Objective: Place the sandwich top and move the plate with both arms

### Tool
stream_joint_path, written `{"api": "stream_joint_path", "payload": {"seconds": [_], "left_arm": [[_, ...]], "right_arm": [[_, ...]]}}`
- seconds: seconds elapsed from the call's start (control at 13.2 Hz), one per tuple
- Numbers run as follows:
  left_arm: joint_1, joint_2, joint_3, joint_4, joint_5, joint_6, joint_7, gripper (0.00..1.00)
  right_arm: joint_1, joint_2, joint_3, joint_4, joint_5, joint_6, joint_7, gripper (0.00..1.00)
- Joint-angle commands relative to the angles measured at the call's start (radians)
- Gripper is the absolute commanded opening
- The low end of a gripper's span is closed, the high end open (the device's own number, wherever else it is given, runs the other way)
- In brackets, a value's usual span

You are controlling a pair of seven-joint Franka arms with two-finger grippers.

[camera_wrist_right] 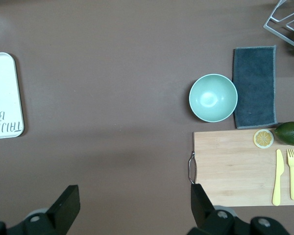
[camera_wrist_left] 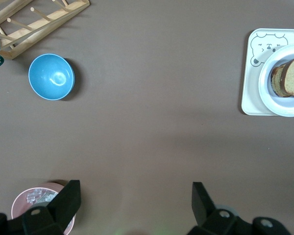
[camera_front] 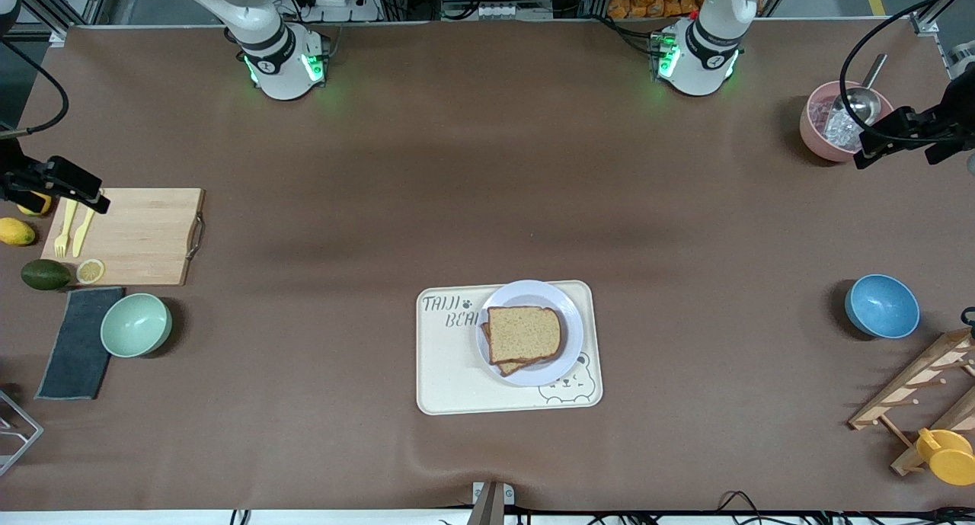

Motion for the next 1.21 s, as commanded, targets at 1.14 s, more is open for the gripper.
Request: {"api": "stream_joint_path", "payload": {"seconds": [1.14], "left_arm": [[-0.077,-0.036,0.051,-0.026,0.025,0.012,0.0,1.0]], "right_arm": [[-0.025,0.012,0.02,0.012,0.006,-0.008,0.008,1.0]]}}
